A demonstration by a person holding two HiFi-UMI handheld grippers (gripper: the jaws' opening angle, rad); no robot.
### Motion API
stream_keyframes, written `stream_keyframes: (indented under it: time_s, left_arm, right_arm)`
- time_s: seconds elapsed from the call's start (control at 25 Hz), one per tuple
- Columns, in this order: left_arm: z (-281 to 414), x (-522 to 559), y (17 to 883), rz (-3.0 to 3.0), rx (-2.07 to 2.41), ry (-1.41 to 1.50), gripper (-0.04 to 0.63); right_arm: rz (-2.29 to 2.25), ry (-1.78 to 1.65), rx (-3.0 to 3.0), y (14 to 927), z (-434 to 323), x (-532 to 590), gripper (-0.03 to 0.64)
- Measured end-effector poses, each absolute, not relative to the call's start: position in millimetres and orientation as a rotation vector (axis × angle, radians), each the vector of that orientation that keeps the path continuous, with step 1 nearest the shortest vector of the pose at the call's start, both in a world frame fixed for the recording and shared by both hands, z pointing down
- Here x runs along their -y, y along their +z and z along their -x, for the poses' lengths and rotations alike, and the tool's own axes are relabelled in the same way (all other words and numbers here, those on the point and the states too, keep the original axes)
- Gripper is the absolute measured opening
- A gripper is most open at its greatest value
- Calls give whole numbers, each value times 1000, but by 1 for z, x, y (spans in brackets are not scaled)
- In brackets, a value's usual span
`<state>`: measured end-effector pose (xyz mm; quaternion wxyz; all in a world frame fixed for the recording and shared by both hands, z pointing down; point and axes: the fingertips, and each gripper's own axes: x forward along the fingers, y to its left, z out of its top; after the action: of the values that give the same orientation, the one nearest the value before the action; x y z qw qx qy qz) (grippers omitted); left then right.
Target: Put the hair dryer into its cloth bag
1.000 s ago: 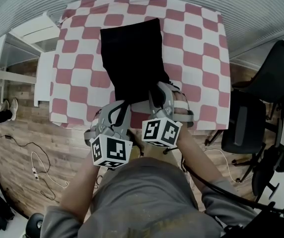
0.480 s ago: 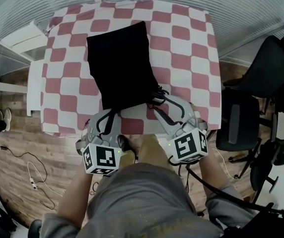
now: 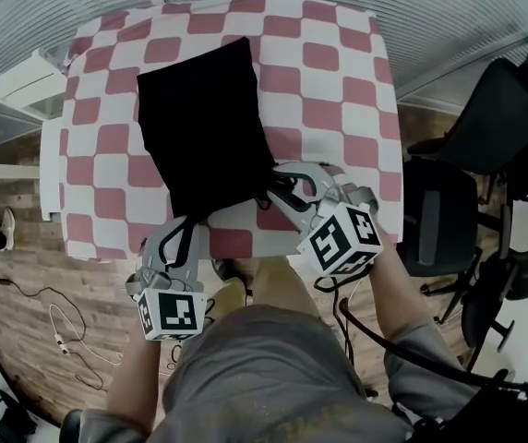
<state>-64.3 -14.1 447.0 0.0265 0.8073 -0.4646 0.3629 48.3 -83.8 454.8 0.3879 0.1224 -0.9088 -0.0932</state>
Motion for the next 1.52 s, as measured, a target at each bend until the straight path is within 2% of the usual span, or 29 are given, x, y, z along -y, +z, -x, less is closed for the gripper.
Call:
stream_keyframes:
  time_s: [0.24, 0.4, 0.64, 0.84, 0.96, 1.08, 1.36, 1.52]
  left_arm:
    - [65, 13, 444, -2482, 1450, 1077, 19]
    - [65, 13, 443, -2486, 1456, 1062, 17]
    - [70, 12, 442, -2484, 1472, 1015, 17]
    - [74, 8, 438, -2500, 1473, 1007, 19]
    - [72, 9, 435, -2514, 1466, 1011, 19]
    - [71, 7, 433, -2531, 1452, 1015, 22]
    - [80, 2, 439, -2547, 1440, 1025, 22]
    - [86, -4, 446, -2536, 1443, 1019, 22]
  right_arm:
    - [-171, -340, 2257, 456, -36, 76, 155]
    - [-195, -391, 2205, 466, -29, 76, 149]
    - [-275, -424, 2215, 457, -32, 70, 86]
    - [-321, -419, 2235, 451, -25, 67, 139]
    - [-346, -384, 2246, 448, -19, 67, 144]
    - [-362, -393, 2203, 454, -20, 69, 46]
    - [-472, -388, 2183, 428, -25, 57, 37]
    - [-503, -360, 2141, 448, -23, 43, 37]
